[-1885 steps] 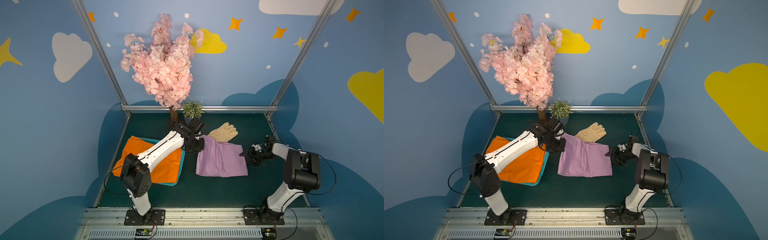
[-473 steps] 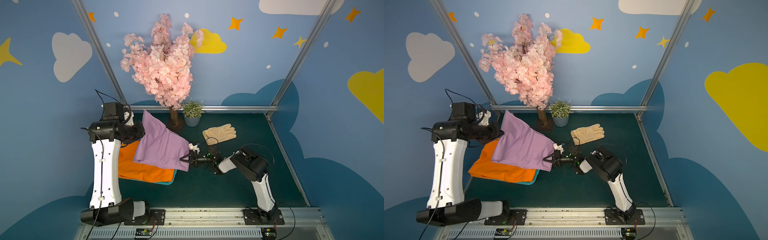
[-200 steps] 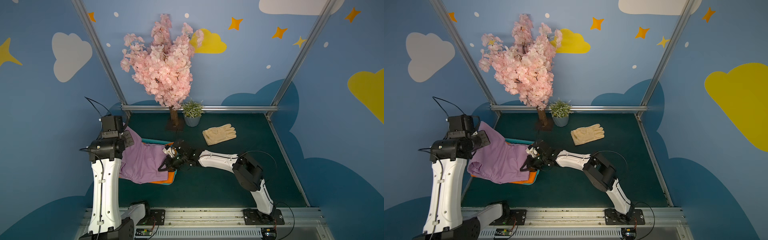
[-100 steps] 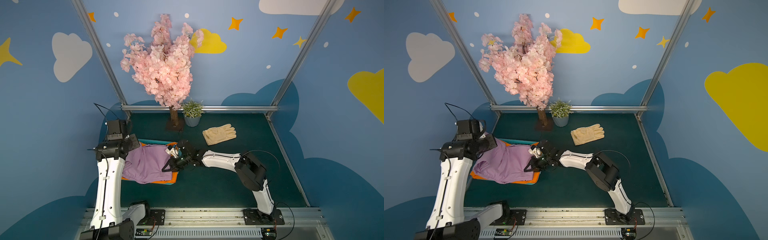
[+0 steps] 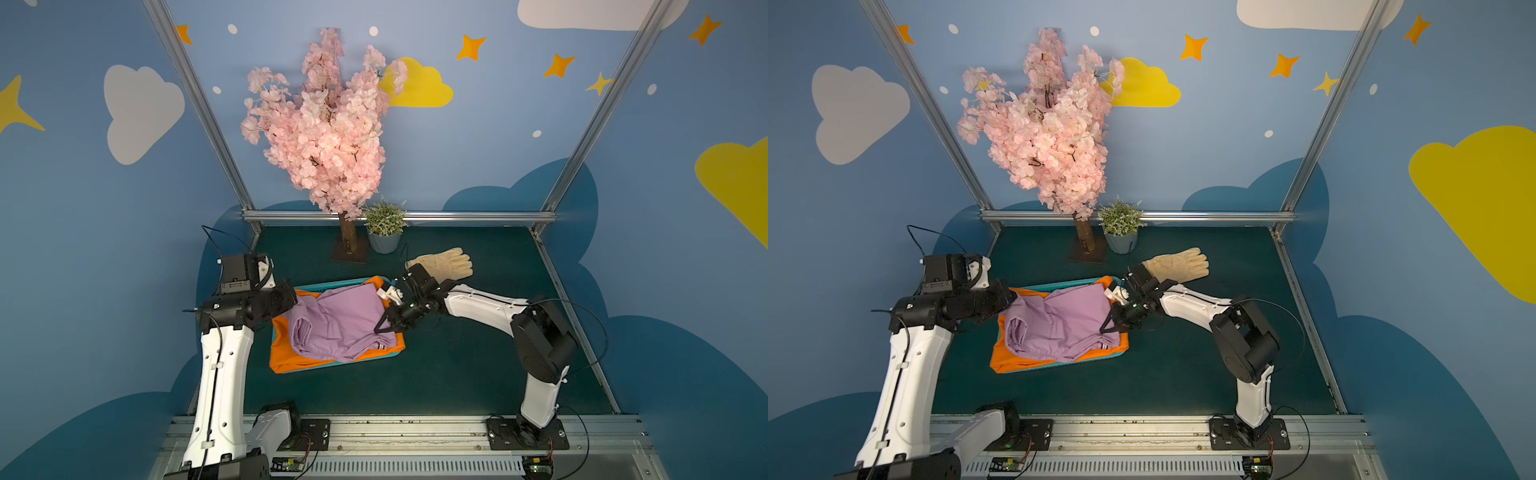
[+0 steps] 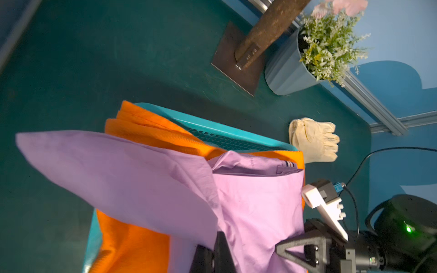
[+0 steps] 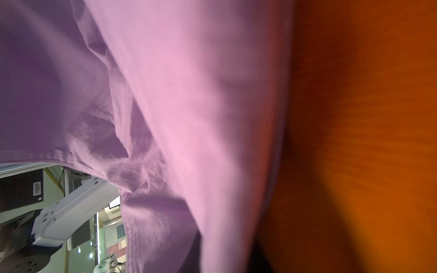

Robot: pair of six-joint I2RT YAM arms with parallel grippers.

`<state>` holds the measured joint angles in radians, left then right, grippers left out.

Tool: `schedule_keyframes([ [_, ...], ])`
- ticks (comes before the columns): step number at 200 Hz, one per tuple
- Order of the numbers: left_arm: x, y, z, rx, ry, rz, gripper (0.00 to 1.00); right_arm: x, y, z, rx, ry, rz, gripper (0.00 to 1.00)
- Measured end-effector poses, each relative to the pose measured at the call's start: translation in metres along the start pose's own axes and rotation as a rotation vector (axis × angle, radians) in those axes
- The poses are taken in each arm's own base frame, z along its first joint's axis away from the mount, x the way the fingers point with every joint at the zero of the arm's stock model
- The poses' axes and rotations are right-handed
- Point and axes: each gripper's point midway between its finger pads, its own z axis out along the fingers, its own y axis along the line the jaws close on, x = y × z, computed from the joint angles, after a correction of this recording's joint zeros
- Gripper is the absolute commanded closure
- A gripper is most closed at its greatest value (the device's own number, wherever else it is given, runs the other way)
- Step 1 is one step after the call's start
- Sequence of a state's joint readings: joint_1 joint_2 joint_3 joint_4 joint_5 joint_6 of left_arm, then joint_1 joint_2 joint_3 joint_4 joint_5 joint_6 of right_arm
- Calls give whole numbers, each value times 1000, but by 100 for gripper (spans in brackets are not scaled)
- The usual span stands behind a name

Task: Put the folded long pants in the basket
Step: Move the basket to the center of the board, then place the long pant in the basket.

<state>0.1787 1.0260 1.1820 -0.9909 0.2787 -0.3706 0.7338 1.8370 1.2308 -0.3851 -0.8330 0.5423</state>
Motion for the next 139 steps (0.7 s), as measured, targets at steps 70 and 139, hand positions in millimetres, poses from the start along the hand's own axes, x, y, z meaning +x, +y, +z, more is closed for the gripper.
schedule_keyframes([
  [70, 47, -54, 13, 417, 72, -84, 98, 29, -13, -83, 67, -31, 104, 100],
  [139, -21, -116, -19, 626, -41, 76, 98, -15, 55, -155, 44, -230, -48, 100],
])
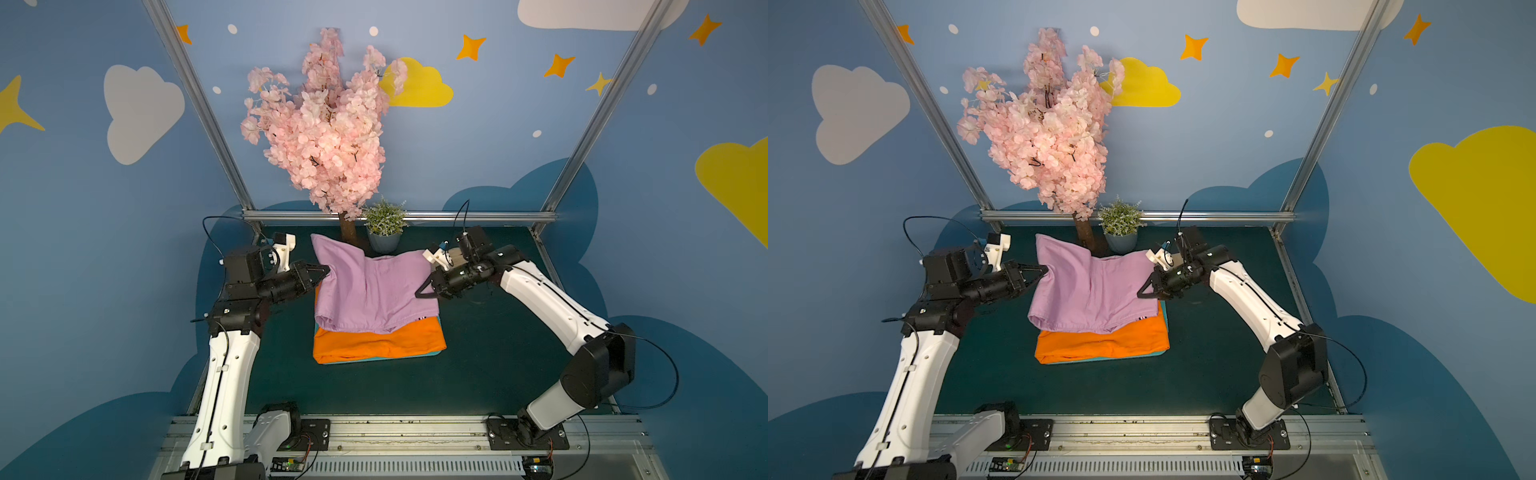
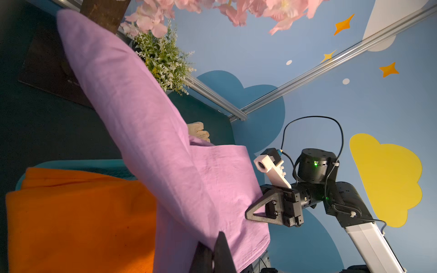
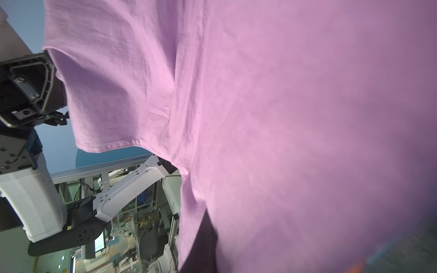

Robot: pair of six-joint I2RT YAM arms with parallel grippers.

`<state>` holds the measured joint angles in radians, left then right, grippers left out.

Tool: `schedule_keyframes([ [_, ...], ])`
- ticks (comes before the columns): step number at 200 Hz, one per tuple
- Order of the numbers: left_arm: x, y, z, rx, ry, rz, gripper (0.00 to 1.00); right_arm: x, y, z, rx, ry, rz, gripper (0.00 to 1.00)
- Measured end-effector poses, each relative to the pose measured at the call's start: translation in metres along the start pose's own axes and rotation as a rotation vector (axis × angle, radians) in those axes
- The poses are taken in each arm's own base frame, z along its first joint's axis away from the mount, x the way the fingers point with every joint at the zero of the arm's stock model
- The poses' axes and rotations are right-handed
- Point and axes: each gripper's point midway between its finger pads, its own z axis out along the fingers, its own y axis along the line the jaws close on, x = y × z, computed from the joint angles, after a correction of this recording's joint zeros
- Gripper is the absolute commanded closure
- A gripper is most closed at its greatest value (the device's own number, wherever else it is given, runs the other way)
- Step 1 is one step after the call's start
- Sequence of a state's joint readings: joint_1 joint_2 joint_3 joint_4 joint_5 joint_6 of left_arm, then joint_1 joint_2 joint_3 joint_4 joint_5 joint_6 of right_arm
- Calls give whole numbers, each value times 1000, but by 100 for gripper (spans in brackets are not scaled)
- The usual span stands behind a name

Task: Put the folded long pants in the basket
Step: Place the long pant in the basket.

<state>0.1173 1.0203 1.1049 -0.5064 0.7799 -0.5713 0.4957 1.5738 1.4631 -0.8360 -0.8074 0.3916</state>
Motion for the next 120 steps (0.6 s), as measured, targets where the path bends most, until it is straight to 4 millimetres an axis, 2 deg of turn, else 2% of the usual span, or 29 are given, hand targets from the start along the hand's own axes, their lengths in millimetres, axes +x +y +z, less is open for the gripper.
schedule_keyframes([
  [18, 6, 15, 8, -16, 26, -12, 98, 7, -11, -16, 4, -55, 27, 100],
  [31, 19, 37, 17, -54, 72, -63, 98, 18, -27, -18, 3, -62, 85, 100],
  [52, 53, 84, 28, -158, 151, -180, 98, 32, -58, 0, 19, -4, 187, 100],
  [63, 74, 108, 27, -230, 184, -240, 98, 35, -72, 11, 30, 32, 227, 100],
  [77, 88, 129, 21, -306, 187, -280, 98, 38, -86, 22, 36, 70, 267, 100],
  [92, 94, 139, 14, -348, 168, -287, 98, 39, -95, 27, 43, 87, 290, 100],
  [120, 95, 141, 8, -385, 173, -305, 98, 37, -92, 28, 27, 89, 274, 100],
])
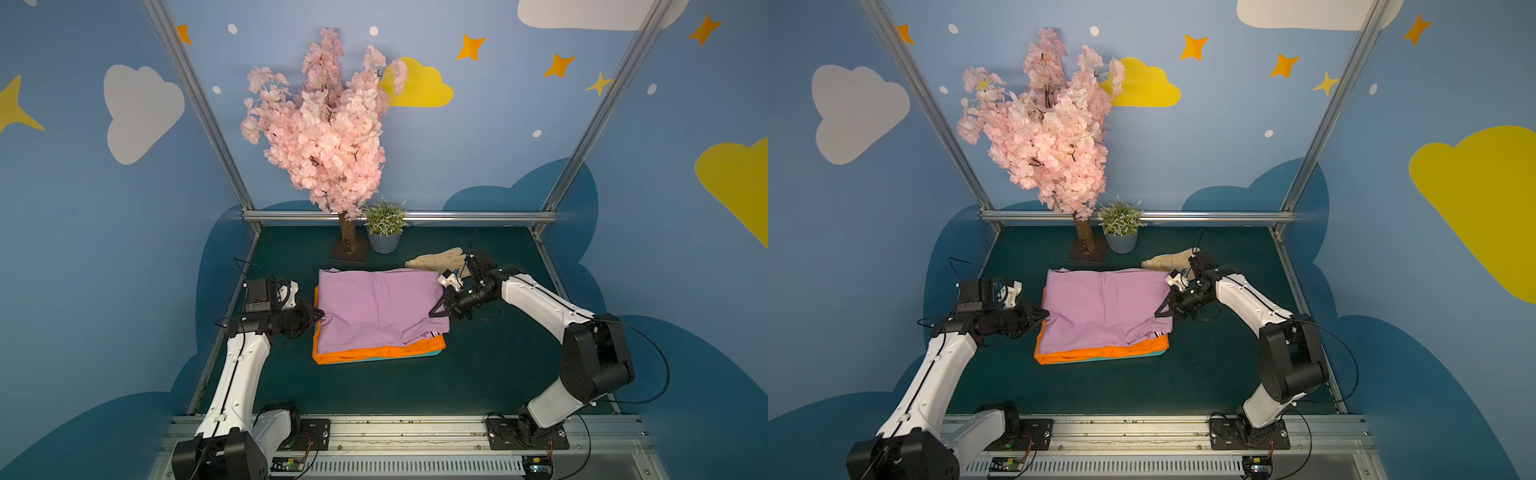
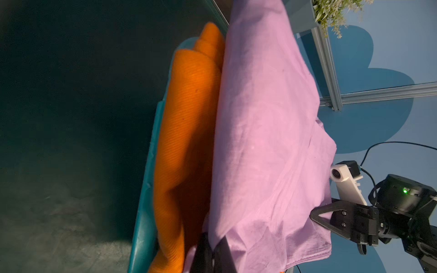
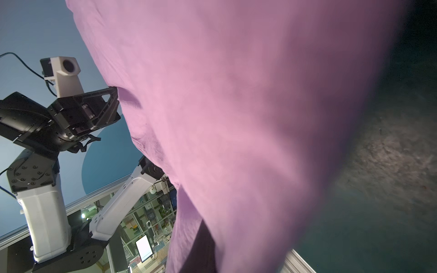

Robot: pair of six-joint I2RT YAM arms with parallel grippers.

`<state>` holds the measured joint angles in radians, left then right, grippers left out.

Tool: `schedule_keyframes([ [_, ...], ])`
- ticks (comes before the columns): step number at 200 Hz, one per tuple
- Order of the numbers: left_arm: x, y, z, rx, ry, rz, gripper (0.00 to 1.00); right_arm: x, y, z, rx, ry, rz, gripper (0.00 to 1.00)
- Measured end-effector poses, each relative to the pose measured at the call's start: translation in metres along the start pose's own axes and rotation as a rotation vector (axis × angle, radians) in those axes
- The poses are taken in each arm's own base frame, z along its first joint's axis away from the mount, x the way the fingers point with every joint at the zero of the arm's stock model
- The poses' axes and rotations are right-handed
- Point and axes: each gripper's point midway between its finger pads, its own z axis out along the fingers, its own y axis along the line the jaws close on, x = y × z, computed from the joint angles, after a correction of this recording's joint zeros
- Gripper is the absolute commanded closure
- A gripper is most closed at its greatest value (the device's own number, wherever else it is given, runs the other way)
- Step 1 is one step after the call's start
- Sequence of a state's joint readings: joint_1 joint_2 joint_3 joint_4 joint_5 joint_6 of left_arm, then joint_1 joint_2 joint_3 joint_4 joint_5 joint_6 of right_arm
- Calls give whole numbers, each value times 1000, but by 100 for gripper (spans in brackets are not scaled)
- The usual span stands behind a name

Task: Put the folded long pants in the basket
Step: Place the long pant in the basket.

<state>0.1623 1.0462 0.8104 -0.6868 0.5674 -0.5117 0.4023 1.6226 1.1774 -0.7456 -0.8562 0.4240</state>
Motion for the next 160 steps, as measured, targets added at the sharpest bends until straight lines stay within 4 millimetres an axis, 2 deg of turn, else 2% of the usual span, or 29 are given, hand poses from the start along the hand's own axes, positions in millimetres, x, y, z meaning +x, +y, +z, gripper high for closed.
schedule_keyframes([
  [19, -8, -7, -9, -17, 13, -26, 98, -4, 9, -5, -8, -10, -23, 100],
  [46, -24, -29, -35, 11, -42, -21, 98, -11, 36, -13, -43, -26, -80, 100],
  [64, -22, -33, -47, 6, -63, -29, 98, -10, 47, -19, -62, -35, -101, 100],
  [79, -15, -29, -49, -14, -49, -46, 98, -4, 51, -22, -71, -35, -108, 100],
  [94, -6, -18, -43, -37, -20, -77, 98, 4, 47, -21, -69, -26, -102, 100],
  [121, 12, 9, -26, -92, 59, -151, 98, 18, 28, -10, -48, 13, -50, 100],
  [160, 12, 20, -18, -128, 91, -164, 98, 22, 16, -4, -29, 23, -33, 100],
])
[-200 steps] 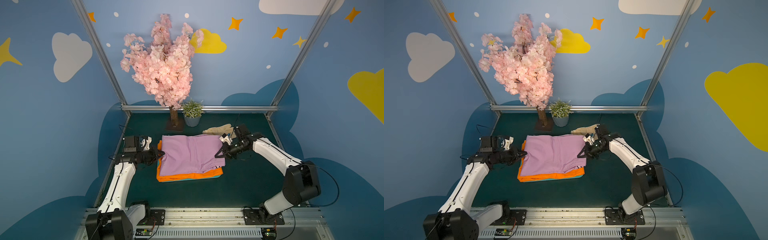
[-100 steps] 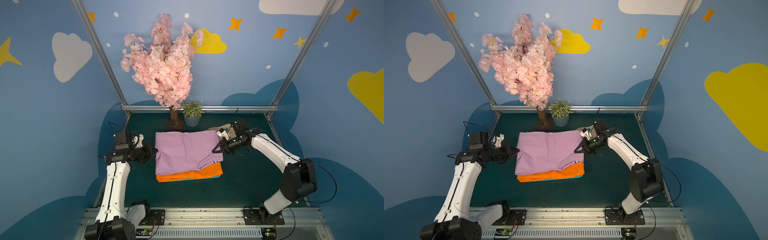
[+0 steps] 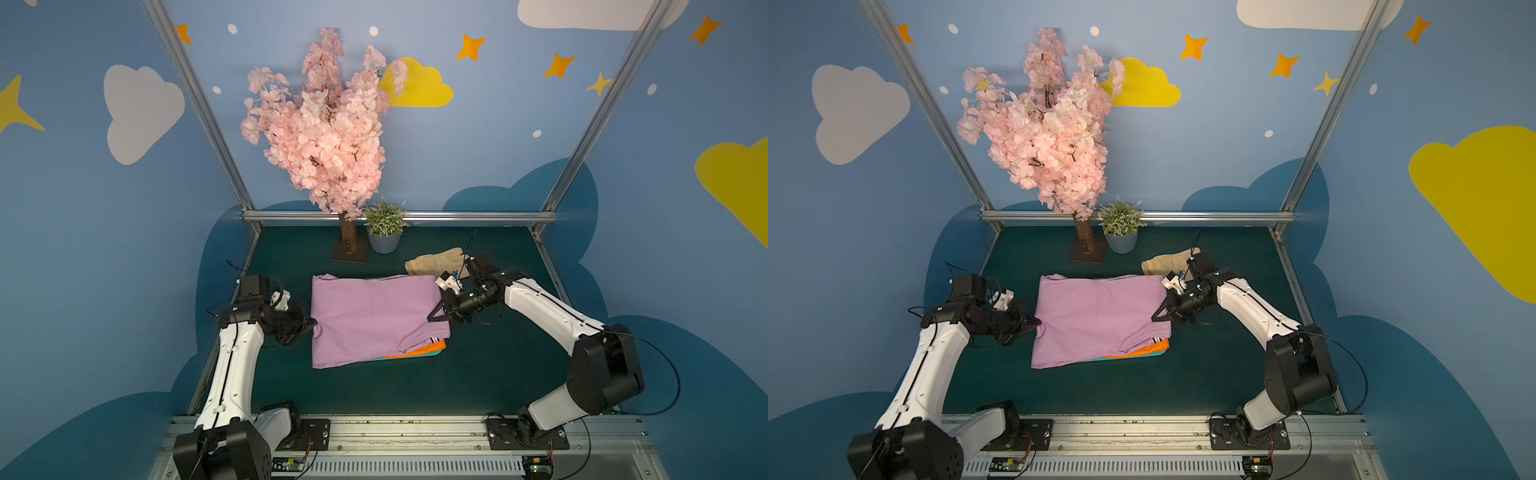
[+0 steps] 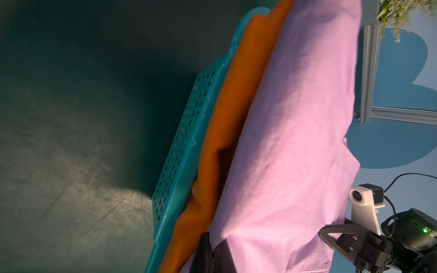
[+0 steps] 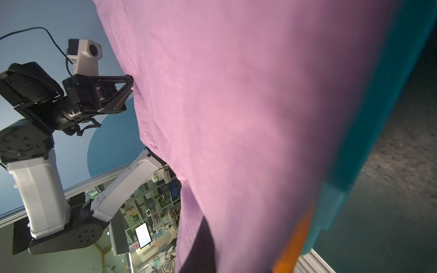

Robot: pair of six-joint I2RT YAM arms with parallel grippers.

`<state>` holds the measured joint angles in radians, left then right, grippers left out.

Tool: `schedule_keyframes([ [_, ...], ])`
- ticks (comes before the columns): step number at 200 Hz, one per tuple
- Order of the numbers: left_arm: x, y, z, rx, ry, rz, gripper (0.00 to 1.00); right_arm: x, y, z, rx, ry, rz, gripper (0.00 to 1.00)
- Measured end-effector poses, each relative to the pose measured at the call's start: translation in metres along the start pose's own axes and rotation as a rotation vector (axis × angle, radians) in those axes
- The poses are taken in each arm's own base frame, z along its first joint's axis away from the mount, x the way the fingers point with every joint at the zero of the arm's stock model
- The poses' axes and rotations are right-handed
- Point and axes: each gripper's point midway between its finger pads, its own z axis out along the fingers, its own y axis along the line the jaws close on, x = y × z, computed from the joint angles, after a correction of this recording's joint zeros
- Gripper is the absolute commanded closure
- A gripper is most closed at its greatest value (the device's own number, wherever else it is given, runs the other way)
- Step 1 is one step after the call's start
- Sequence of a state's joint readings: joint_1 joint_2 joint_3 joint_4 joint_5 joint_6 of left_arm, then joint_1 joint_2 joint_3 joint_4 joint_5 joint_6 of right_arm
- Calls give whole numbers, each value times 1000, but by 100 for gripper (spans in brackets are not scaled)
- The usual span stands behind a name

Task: Put the folded long pants in the basket
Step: Place the long pant in the basket.

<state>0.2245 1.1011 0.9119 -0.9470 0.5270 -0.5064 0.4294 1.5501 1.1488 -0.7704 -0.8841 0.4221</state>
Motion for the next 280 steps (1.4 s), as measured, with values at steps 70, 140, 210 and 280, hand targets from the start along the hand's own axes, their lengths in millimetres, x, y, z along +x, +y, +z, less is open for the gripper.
schedule_keyframes([
  [70, -4, 0, -4, -5, -11, 28, 98, -1, -5, 6, -15, 0, 3, 100],
  [140, -2, -1, -7, 1, -22, 42, 98, 1, -9, 7, -15, -13, -4, 100],
  [210, -13, 2, -21, -51, -80, 54, 49, 0, -7, -11, 29, -87, -14, 31],
  [280, -6, -49, -74, 106, -248, 195, 87, -35, 10, -81, 113, -368, -70, 59],
])
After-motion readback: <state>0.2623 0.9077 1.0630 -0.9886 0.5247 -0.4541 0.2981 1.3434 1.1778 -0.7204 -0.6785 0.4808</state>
